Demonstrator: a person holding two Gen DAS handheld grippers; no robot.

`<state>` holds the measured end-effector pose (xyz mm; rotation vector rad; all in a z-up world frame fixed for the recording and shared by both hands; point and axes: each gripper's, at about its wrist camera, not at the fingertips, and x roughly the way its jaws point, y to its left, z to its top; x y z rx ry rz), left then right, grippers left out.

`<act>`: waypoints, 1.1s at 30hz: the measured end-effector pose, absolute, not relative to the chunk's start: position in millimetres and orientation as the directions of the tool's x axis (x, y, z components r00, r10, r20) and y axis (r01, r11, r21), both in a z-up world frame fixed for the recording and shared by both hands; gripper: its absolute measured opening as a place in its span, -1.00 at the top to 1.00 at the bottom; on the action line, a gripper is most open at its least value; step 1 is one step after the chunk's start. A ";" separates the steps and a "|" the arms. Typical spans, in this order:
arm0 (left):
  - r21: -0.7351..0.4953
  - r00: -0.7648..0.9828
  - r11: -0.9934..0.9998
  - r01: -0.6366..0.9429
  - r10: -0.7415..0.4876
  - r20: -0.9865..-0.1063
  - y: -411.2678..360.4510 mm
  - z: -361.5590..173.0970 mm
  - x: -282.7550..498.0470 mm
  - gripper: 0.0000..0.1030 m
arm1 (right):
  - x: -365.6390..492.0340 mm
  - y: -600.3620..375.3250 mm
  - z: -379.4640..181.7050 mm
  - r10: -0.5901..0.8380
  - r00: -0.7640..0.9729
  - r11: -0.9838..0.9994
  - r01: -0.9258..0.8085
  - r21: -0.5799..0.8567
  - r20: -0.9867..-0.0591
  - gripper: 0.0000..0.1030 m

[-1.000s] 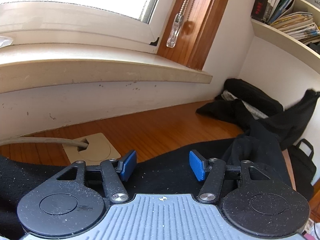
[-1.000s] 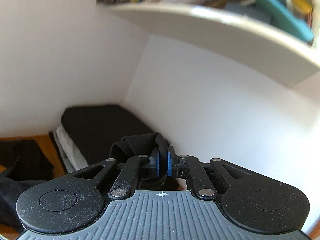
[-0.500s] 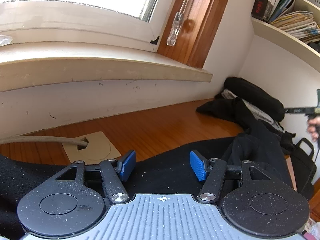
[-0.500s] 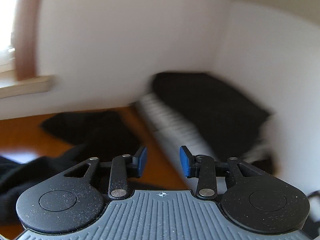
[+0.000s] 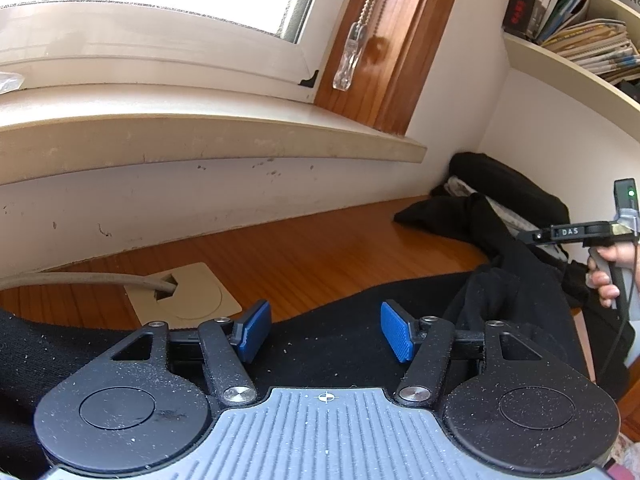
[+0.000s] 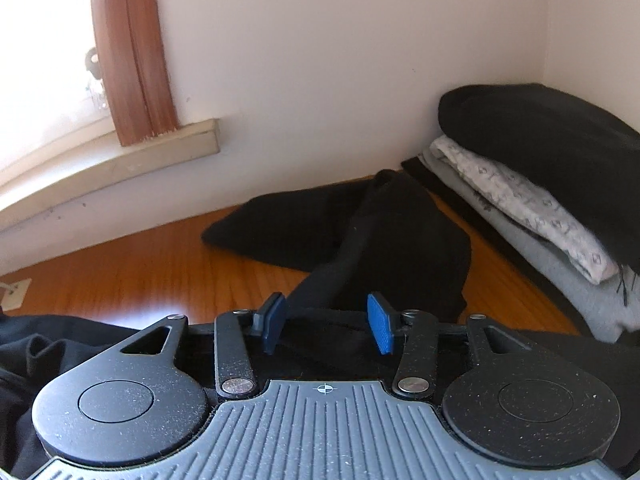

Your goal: Fold clothes

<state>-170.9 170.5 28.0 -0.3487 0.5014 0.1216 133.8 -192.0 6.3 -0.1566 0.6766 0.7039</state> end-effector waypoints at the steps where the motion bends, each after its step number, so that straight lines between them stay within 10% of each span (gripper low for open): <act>1: -0.297 0.871 0.934 -0.198 0.029 -0.490 170.4 28.0 -171.1 -0.26 | 132.1 -194.4 5.8 0.554 0.553 0.758 -0.645 0.102 -0.622 0.08; 18: -0.292 0.871 0.937 -0.193 0.027 -0.490 169.5 28.2 -170.7 -0.27 | 104.3 -146.9 -3.4 0.562 0.511 0.719 -0.690 0.079 -0.650 -0.34; 19: -0.291 0.872 0.937 -0.193 0.027 -0.490 169.3 28.4 -170.9 -0.27 | 100.4 -142.9 -5.1 0.542 0.528 0.719 -0.695 0.035 -0.654 -0.28; 21: -0.291 0.875 0.938 -0.189 0.027 -0.483 168.5 30.0 -172.1 -0.27 | 96.0 -141.2 -8.7 0.505 0.552 0.716 -0.697 -0.036 -0.663 0.75; 33: -0.290 0.897 0.943 -0.165 0.020 -0.443 163.5 40.6 -179.4 -0.27 | 54.4 -256.4 7.7 0.581 0.533 0.698 -0.715 0.039 -0.615 0.94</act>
